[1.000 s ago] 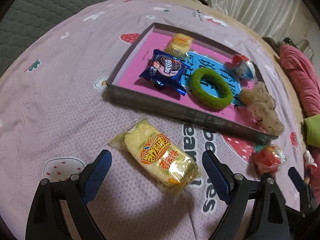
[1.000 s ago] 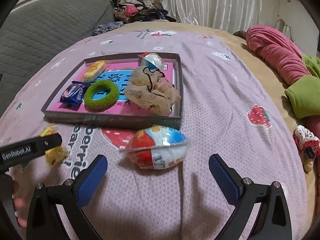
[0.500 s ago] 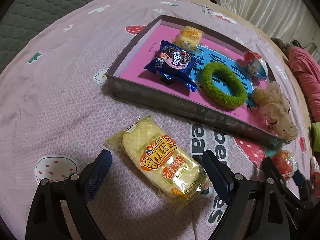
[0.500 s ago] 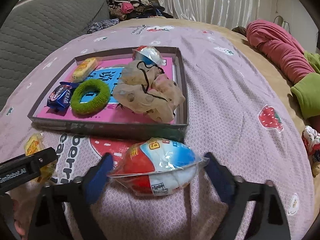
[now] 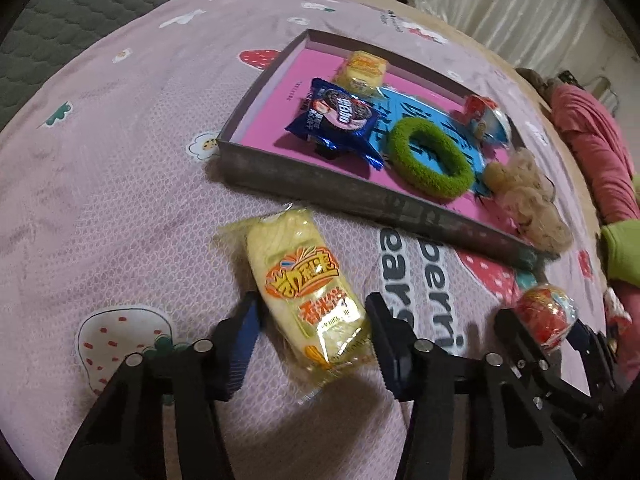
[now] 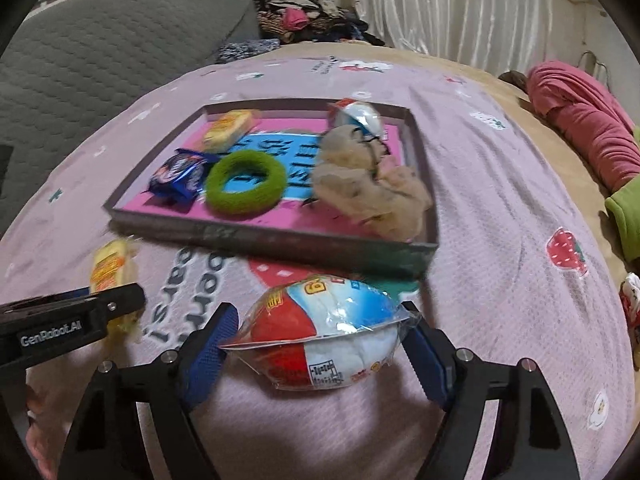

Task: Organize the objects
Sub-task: 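Grasp the yellow cake pack with the left tool while the right tool grasps the egg toy, then lift and carry the cake pack and egg toy toward the pink tray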

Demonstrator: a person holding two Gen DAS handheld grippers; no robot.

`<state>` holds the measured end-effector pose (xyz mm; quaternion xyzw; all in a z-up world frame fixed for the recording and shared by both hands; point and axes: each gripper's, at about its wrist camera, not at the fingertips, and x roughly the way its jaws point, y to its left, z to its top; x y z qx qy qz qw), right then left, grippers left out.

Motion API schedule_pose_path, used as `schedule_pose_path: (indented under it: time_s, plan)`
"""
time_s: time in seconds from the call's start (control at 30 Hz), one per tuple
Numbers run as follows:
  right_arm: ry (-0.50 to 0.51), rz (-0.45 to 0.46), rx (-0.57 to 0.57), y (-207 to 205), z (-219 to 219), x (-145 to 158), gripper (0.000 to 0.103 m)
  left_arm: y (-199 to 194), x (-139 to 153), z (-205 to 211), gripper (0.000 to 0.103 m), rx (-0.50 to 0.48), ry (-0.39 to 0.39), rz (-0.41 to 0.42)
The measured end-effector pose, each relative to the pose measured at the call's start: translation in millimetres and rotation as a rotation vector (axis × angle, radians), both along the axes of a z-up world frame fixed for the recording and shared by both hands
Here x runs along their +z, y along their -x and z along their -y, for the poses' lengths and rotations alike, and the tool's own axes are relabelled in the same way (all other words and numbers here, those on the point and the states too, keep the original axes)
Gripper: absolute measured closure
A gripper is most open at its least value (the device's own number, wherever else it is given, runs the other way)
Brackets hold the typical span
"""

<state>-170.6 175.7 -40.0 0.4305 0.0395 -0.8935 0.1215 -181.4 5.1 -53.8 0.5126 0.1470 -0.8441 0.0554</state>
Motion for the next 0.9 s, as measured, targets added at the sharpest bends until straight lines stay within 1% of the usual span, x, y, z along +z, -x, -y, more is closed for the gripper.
schedule_pose_path:
  time_s: [0.13, 0.27, 0.4, 0.43, 0.63, 0.8, 0.9]
  plan:
    - [0.011, 0.000, 0.025, -13, 8, 2, 0.022, -10, 1, 5, 0.061, -0.052, -0.023, -0.024]
    - [0.037, 0.002, 0.034, -29, 10, 3, 0.022, -19, 2, 9, 0.063, -0.097, -0.037, -0.040]
    - [0.057, 0.001, 0.035, -42, 10, 5, 0.022, -29, 6, 6, 0.063, -0.137, 0.009, -0.055]
    - [0.059, 0.002, 0.035, -45, 10, 5, 0.022, -32, 6, 5, 0.063, -0.142, 0.030, -0.056]
    - [0.077, -0.012, 0.029, -61, 10, 12, 0.022, -51, 15, 6, 0.063, -0.151, 0.094, -0.085]
    - [0.082, -0.043, 0.020, -73, 8, 28, 0.022, -69, 31, 9, 0.063, -0.151, 0.105, -0.122]
    - [0.082, -0.061, 0.015, -82, 7, 42, 0.022, -82, 47, 8, 0.063, -0.154, 0.117, -0.155]
